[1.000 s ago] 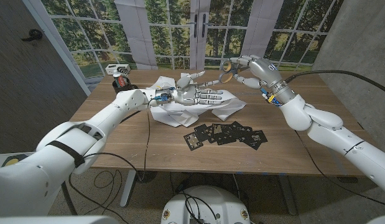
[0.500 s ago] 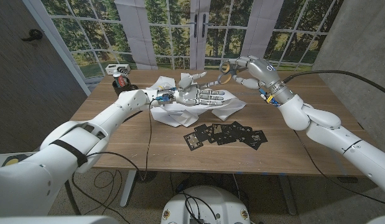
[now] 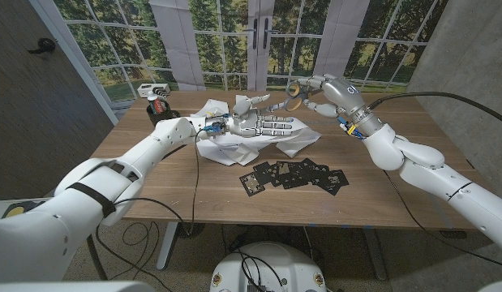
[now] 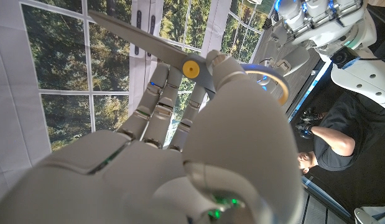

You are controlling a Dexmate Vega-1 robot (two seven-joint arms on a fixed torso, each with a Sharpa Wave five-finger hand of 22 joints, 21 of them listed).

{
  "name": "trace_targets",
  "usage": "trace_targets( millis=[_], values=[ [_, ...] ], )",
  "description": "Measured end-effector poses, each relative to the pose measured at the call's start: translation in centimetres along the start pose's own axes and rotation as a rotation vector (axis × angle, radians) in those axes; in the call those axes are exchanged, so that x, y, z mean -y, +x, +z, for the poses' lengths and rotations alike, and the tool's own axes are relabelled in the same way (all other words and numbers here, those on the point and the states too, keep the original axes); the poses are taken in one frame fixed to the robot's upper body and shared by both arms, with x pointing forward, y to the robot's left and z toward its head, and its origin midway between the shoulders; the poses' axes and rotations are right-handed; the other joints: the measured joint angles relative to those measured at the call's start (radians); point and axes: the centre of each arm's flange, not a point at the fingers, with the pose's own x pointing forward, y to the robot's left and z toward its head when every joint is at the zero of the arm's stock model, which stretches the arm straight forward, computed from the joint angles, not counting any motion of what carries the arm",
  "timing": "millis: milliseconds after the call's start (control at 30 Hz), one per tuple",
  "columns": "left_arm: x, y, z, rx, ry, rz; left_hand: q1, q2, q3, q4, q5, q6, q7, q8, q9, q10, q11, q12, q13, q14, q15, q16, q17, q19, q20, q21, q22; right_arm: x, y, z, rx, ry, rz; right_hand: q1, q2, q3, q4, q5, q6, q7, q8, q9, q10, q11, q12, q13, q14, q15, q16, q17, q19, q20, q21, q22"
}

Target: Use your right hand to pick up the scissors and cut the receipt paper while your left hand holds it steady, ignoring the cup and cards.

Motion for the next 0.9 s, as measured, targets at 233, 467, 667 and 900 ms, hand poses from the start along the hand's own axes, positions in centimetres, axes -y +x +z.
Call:
trace_targets(
  millis=[233, 467, 667, 900],
  values=[
    [-0.03, 0.14, -0.16, 0.005, -0.004, -0.008, 0.009, 0.001, 0.004, -0.004, 0.0, 0.006, 0.006, 0.0, 0.0, 0.005, -0.005, 0.004, 0.0, 0.0, 0.0, 0.0, 0.0, -0.005, 0.005, -0.008, 0.0, -0.15, -0.06, 0.14, 0.002, 0.002, 0.008, 0.0, 0.0, 0.0, 0.0, 0.0, 0.004, -0.004, 0.0, 0.0, 0.0, 0.0, 0.004, 0.0, 0.0, 0.0, -0.002, 0.0, -0.005, 0.005, 0.0, 0.0],
    [-0.01, 0.33, -0.32, 0.0, -0.005, -0.015, 0.009, 0.001, 0.004, -0.004, 0.0, 0.008, 0.027, 0.0, -0.001, 0.0, -0.011, 0.004, 0.0, 0.0, 0.0, 0.0, 0.0, -0.005, 0.005, -0.012, 0.0, -0.25, -0.08, 0.31, 0.007, 0.002, 0.013, 0.0, 0.0, 0.0, 0.0, 0.0, 0.004, -0.004, 0.0, 0.0, 0.0, 0.0, 0.004, 0.0, 0.0, 0.0, -0.004, 0.0, -0.005, 0.005, 0.005, 0.0],
    [0.0, 0.42, -0.46, -0.012, -0.007, -0.016, 0.009, 0.001, 0.0, 0.0, 0.0, 0.013, 0.046, 0.0, -0.005, 0.004, -0.014, 0.004, 0.003, -0.003, 0.003, 0.0, 0.0, -0.005, 0.005, -0.016, 0.0, -0.26, -0.06, 0.42, 0.009, 0.001, 0.013, 0.0, 0.0, 0.0, 0.0, -0.001, 0.004, -0.004, 0.0, 0.0, 0.0, 0.0, 0.004, 0.0, 0.0, 0.0, -0.006, -0.001, -0.005, 0.005, 0.008, 0.0],
    [0.08, 0.51, -0.52, -0.021, -0.008, -0.022, 0.005, -0.003, -0.004, 0.004, 0.0, 0.012, 0.056, -0.001, -0.005, -0.002, -0.02, 0.004, 0.0, -0.009, -0.002, 0.0, 0.0, -0.005, 0.005, -0.016, 0.0, -0.39, -0.05, 0.63, 0.013, -0.001, 0.016, 0.0, 0.0, 0.0, 0.0, -0.004, 0.004, -0.004, 0.0, 0.0, 0.0, 0.0, 0.004, 0.0, 0.0, 0.0, -0.006, -0.001, -0.009, 0.001, 0.008, 0.0]
  ],
)
